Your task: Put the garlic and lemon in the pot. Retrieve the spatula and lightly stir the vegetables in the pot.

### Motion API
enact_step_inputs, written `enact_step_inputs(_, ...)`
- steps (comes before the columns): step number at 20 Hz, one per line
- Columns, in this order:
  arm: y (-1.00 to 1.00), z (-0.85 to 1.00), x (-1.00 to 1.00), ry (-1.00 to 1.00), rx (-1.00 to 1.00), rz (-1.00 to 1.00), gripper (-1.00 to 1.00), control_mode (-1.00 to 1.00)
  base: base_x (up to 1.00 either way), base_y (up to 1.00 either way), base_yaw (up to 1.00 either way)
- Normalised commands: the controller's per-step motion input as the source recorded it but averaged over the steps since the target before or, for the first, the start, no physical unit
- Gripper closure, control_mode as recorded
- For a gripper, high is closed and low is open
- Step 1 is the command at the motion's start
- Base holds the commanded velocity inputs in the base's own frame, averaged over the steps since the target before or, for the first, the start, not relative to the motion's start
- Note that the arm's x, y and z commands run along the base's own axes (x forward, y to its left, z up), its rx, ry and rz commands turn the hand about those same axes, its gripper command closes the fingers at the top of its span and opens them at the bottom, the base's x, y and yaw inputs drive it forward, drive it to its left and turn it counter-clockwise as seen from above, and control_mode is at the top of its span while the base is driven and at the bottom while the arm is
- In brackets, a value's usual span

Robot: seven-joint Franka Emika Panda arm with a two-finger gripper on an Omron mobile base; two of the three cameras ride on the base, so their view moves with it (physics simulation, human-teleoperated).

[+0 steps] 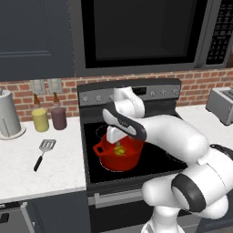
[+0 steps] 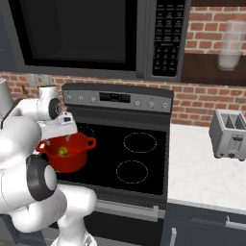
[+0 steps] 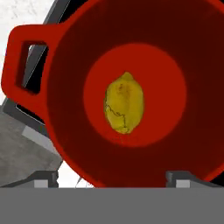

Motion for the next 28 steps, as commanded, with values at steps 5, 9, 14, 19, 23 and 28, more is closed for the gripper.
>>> enact_step_inputs(5, 0.59, 0.88, -1.00, -0.06, 0.04, -0.01, -1.00, -1.00, 0.00, 0.00, 0.00)
enact_step_inputs(9, 0.99, 0.47, -0.94, 0.00, 0.03, -0.05, -1.00, -1.00, 0.00, 0.00, 0.00)
enact_step_inputs(14, 1.00, 0.08, -0.45, 0.01, 0.00, -0.16, -1.00, -1.00, 0.00, 0.00, 0.00)
enact_step_inputs(19, 1.00, 0.00, 0.09, 0.04, 0.00, -0.29, -1.00, -1.00, 0.00, 0.00, 0.00)
enact_step_inputs(23, 1.00, -0.10, 0.26, 0.06, 0.01, -0.31, -1.00, -1.00, 0.00, 0.00, 0.00)
enact_step_inputs(28, 0.48, -0.41, 0.55, 0.16, 0.00, -0.17, -1.00, -1.00, 0.00, 0.00, 0.00)
